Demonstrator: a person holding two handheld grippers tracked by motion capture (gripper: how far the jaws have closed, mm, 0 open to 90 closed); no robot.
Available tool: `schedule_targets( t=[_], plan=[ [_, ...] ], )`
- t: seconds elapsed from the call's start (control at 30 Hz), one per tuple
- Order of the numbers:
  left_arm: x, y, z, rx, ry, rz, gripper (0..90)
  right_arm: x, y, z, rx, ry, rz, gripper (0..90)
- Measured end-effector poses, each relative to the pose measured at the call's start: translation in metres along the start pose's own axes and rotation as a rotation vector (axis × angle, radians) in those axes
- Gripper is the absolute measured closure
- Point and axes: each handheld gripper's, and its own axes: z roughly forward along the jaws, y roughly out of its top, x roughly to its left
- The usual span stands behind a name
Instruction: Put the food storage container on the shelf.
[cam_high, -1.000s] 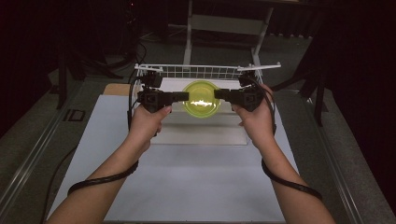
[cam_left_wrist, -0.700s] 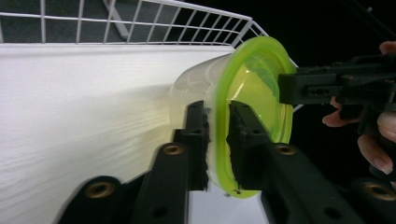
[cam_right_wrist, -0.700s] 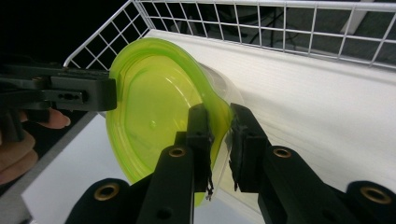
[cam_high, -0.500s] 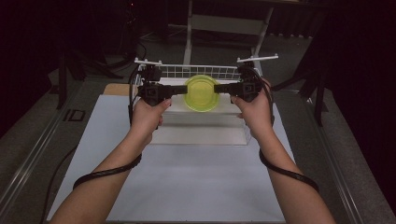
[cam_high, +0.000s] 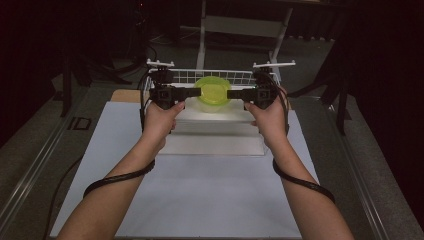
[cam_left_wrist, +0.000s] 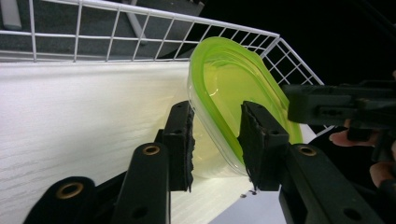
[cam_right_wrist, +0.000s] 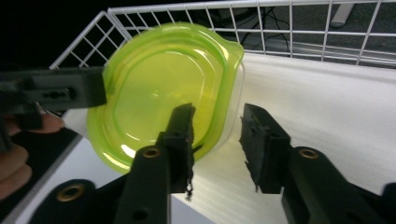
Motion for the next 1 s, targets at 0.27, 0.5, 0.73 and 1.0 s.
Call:
schedule_targets(
  t=[0.27, 0.5, 0.73, 1.0],
  plan=[
    [-0.004, 0.004, 0.002, -0.017, 0.058, 0.062, 54.8, 0.005, 0.000, -0.002, -0.001, 0.023, 0.012, 64.3],
    [0.001, 0.002, -0.008, -0.063, 0.060, 0.052, 44.5, 0.011, -0.004, -0.014, -0.045, -0.006, -0.039, 60.6],
    [-0.007, -0.014, -0.029, -0.142, -0.030, 0.110, 38.0, 0.016, -0.019, -0.022, -0.058, 0.001, -0.094, 60.4],
    [-0.020, -0.041, -0.045, -0.167, -0.137, 0.239, 18.6, 0.022, -0.038, -0.021, -0.069, 0.025, -0.113, 63.9]
  ],
)
